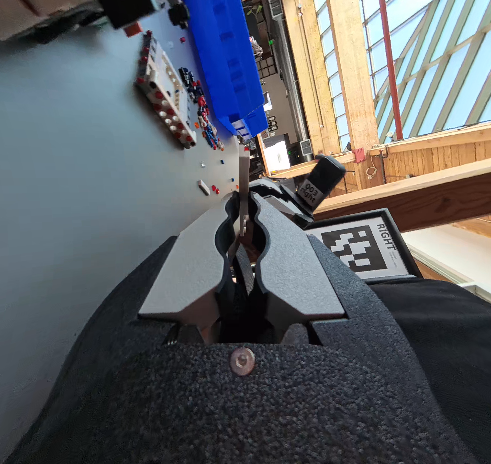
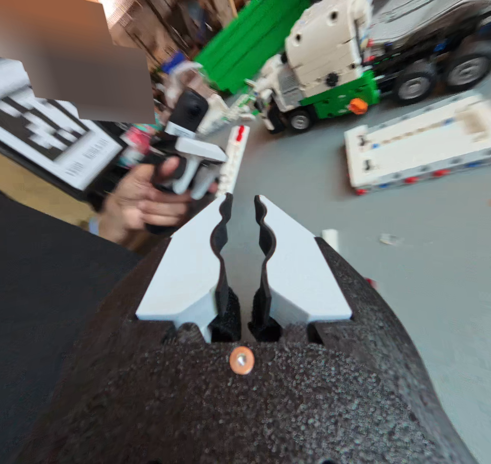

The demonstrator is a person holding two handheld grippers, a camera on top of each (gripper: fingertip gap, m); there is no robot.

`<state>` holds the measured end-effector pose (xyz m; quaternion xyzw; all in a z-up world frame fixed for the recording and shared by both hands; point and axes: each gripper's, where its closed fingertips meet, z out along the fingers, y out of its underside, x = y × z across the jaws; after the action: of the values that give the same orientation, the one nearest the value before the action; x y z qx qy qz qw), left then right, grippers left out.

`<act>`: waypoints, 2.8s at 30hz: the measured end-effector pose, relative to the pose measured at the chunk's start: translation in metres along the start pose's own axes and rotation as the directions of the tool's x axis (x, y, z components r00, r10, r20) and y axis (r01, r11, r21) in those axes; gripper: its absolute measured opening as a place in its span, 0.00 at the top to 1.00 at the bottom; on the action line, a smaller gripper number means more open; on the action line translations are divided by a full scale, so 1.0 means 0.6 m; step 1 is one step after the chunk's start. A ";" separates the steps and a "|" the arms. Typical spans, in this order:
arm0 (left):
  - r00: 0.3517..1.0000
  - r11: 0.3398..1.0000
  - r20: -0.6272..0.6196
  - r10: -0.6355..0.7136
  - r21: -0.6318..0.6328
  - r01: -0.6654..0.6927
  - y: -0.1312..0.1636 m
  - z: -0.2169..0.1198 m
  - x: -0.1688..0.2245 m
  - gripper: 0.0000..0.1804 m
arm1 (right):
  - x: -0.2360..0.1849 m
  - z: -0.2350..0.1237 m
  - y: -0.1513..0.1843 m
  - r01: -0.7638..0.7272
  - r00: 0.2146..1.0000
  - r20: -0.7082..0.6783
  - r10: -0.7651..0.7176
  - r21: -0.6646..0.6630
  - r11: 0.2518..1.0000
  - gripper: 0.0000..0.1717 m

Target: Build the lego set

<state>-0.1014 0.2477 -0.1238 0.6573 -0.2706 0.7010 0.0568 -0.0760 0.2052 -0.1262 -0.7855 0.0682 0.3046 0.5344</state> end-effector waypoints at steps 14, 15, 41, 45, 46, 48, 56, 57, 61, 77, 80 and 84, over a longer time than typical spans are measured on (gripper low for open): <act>0.993 0.996 0.094 -0.075 -0.041 0.079 0.027 0.020 -0.030 0.98 | 0.118 -0.023 0.059 0.298 0.803 -0.361 -0.475 -0.448 0.843 0.93; 0.993 0.996 0.091 -0.080 -0.034 0.083 0.027 0.021 -0.029 0.98 | 0.117 -0.022 0.059 0.287 0.810 -0.359 -0.463 -0.445 0.848 0.95; 0.954 0.952 -0.121 -0.276 0.104 0.289 -0.009 0.026 -0.005 0.97 | 0.006 0.067 -0.027 0.089 0.909 -0.370 -0.194 -0.282 0.955 0.96; 0.948 0.948 -0.143 -0.285 0.102 0.301 -0.012 0.024 -0.002 0.97 | 0.002 0.069 -0.030 0.093 0.909 -0.368 -0.197 -0.282 0.955 0.96; 0.947 0.948 -0.147 -0.286 0.101 0.302 -0.012 0.023 -0.001 0.97 | 0.000 0.070 -0.031 0.090 0.911 -0.364 -0.193 -0.281 0.956 0.96; 0.944 0.946 -0.153 -0.292 0.099 0.308 -0.013 0.022 -0.001 0.97 | -0.002 0.071 -0.030 0.083 0.916 -0.358 -0.184 -0.278 0.957 0.95; 0.936 0.941 -0.170 -0.308 0.094 0.326 -0.015 0.019 0.001 0.97 | -0.007 0.074 -0.031 0.081 0.918 -0.354 -0.180 -0.277 0.958 0.94; 0.935 0.940 -0.170 -0.310 0.095 0.329 -0.015 0.018 0.000 0.97 | -0.008 0.074 -0.032 0.082 0.918 -0.353 -0.180 -0.274 0.958 0.94; 0.933 0.937 -0.173 -0.316 0.093 0.335 -0.015 0.017 0.001 0.97 | -0.010 0.073 -0.031 0.090 0.915 -0.356 -0.190 -0.278 0.956 0.95; 0.933 0.941 -0.182 -0.310 0.080 0.328 -0.012 0.014 0.005 0.97 | -0.009 0.074 -0.030 0.091 0.916 -0.353 -0.189 -0.276 0.957 0.95; 0.933 0.941 -0.187 -0.309 0.083 0.328 -0.012 0.012 0.006 0.97 | -0.010 0.072 -0.031 0.091 0.918 -0.350 -0.189 -0.278 0.956 0.95; 0.929 0.939 -0.200 -0.312 0.082 0.333 -0.013 0.011 0.009 0.97 | -0.016 0.067 -0.040 0.085 0.927 -0.334 -0.168 -0.248 0.965 0.94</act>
<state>-0.0929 0.2500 -0.1165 0.6276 -0.1117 0.7540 0.1585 -0.0898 0.2487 -0.1118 -0.8864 0.0763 0.1295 0.4379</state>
